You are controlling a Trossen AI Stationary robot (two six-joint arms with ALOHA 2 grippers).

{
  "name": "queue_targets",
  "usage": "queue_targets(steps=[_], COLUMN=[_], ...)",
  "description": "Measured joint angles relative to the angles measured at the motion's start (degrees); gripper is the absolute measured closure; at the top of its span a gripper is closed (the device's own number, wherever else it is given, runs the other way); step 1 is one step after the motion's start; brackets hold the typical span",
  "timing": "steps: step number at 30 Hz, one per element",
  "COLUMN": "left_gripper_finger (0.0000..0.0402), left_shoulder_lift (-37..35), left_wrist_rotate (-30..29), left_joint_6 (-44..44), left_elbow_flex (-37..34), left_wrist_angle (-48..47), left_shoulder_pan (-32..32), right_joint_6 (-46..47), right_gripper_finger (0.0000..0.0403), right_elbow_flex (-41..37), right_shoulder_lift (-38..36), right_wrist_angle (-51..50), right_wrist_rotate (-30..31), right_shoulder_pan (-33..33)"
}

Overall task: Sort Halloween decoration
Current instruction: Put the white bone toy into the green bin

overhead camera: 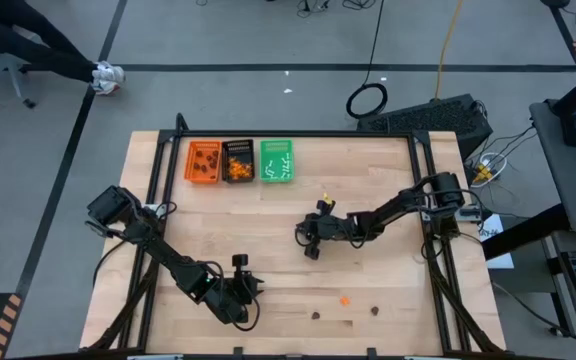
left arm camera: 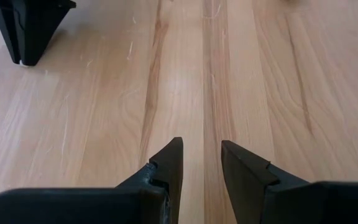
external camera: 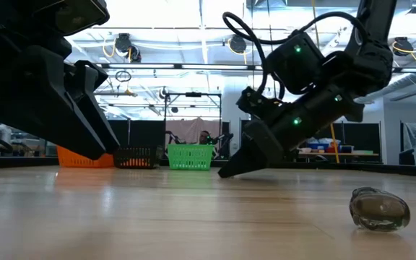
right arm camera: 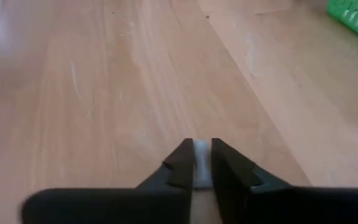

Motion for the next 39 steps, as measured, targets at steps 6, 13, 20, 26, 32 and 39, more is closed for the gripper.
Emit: queue_targets(steps=[6,13,20,26,32,39], left_gripper_finger=[0.0292,0.0292,0.0292,0.0292,0.0292,0.0292], left_shoulder_lift=[0.0,0.0,0.0,0.0,0.0,0.0], left_wrist_rotate=[0.02,0.01,-0.2,-3.27,-5.4,-5.57], left_joint_6=[0.0,-0.02,-0.11,0.65,3.15,7.44], left_elbow_flex=[0.0,0.0,0.0,0.0,0.0,0.0], left_wrist_angle=[-0.01,0.12,0.41,0.86,3.77,8.48], left_shoulder_pan=[0.0,0.0,0.0,0.0,0.46,2.08], right_joint_6=[-0.95,-1.53,-3.77,-7.48,-17.74,-28.1], right_gripper_finger=[0.0393,0.0401,0.0402,0.0402,0.0403,0.0403], right_elbow_flex=[-0.07,-0.42,-0.31,-0.26,-0.24,-0.22], right_shoulder_lift=[-0.31,-6.19,-17.76,-30.87,-41.3,-48.34], right_wrist_angle=[0.24,-2.44,-9.58,-17.27,-19.46,-19.49], right_wrist_rotate=[-0.67,-9.52,-16.02,-15.31,-15.05,-14.95], right_shoulder_pan=[0.41,0.76,0.81,1.76,3.59,5.15])
